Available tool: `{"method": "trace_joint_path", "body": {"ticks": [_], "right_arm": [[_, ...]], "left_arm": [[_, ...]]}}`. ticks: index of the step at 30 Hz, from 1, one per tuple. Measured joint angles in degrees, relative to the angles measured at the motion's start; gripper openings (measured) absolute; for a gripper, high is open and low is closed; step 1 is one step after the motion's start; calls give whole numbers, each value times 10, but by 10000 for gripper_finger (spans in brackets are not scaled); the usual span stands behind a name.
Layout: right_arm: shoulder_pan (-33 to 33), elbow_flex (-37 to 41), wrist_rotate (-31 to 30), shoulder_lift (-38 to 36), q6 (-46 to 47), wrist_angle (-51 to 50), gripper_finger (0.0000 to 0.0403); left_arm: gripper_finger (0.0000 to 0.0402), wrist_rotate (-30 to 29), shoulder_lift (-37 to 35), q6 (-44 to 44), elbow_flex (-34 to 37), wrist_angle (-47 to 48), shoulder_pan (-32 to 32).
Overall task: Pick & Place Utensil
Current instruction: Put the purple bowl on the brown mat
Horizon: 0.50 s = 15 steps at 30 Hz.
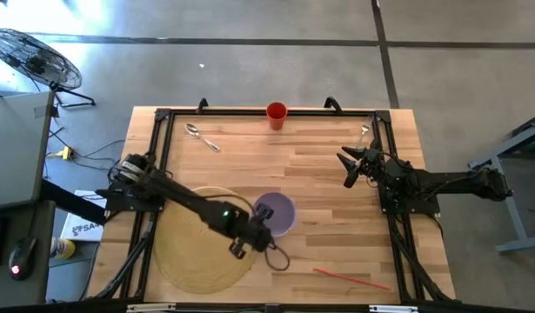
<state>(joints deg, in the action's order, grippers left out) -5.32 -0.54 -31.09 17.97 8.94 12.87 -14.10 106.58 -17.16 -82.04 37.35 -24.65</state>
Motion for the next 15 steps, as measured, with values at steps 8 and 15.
{"method": "trace_joint_path", "body": {"ticks": [8, 15], "right_arm": [[0, 0, 2, 8, 0, -1, 145], [0, 0, 16, 14, 0, 2, 145]], "left_arm": [[4, 5, -42, 163, -24, 186, -100], [3, -10, -78, 330, -1, 237, -193]]}}
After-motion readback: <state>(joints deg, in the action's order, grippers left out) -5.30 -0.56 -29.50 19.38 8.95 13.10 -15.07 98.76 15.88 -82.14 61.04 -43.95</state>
